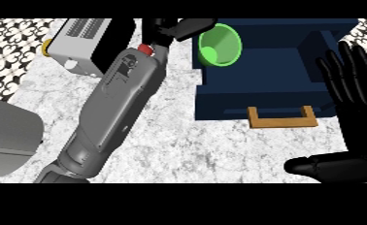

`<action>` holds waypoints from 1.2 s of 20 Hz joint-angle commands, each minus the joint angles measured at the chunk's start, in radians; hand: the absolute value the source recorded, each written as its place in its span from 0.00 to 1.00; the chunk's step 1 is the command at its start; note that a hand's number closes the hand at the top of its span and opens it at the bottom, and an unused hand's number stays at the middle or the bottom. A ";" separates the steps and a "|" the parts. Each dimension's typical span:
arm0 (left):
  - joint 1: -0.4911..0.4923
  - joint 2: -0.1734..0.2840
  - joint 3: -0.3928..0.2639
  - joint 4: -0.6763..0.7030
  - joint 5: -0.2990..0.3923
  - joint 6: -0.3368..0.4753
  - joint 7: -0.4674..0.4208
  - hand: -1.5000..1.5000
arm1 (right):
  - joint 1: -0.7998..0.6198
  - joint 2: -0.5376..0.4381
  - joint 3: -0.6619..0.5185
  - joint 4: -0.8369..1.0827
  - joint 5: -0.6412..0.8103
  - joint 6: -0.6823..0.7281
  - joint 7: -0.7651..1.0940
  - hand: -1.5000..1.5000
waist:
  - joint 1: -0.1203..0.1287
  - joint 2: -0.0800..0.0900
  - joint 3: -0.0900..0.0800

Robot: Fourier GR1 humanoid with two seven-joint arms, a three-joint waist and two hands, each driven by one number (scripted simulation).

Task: Pick up the cup, place it into the drawer and close the drawer

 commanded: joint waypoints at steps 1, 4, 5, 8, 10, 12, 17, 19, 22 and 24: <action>-0.078 -0.004 -0.005 0.131 0.054 0.000 -0.026 1.00 | -0.003 0.000 -0.017 0.035 -0.018 0.016 -0.039 0.00 | 0.000 0.001 0.000; -0.144 -0.004 -0.025 0.233 0.086 0.040 -0.065 1.00 | 0.046 0.017 0.017 -0.008 0.021 0.004 -0.029 0.00 | -0.008 0.002 0.000; -0.165 -0.004 -0.058 0.249 0.110 0.065 -0.067 1.00 | 0.003 -0.007 -0.007 0.008 -0.014 0.015 -0.004 0.00 | -0.009 0.002 0.000; -0.192 -0.004 -0.099 0.365 0.178 0.080 -0.136 1.00 | -0.016 -0.011 0.003 0.021 -0.011 0.020 0.000 0.00 | -0.029 0.007 0.000; -0.229 -0.004 -0.119 0.347 0.198 0.082 -0.072 1.00 | -0.025 0.011 0.010 0.046 0.013 -0.002 -0.024 0.00 | -0.013 0.003 0.000; -0.218 -0.004 -0.165 0.431 0.236 0.078 -0.145 1.00 | -0.018 0.017 0.018 0.040 0.016 0.006 -0.050 0.00 | -0.035 0.009 0.000; -0.270 -0.004 -0.240 0.522 0.262 0.087 -0.165 1.00 | -0.068 0.021 0.051 0.024 0.024 -0.010 0.006 0.00 | -0.053 0.013 0.000; -0.256 -0.004 -0.284 0.525 0.286 0.102 -0.165 1.00 | -0.001 -0.001 0.006 0.019 -0.040 0.042 -0.030 0.00 | -0.060 0.013 0.001; -0.310 -0.004 -0.314 0.544 0.324 0.113 -0.131 1.00 | -0.083 0.002 0.004 0.045 -0.034 0.016 -0.014 0.00 | -0.071 0.017 0.001; -0.269 -0.004 -0.369 0.557 0.320 0.127 -0.164 1.00 | -0.036 0.023 0.051 0.056 0.006 0.029 -0.050 0.00 | -0.079 0.020 0.002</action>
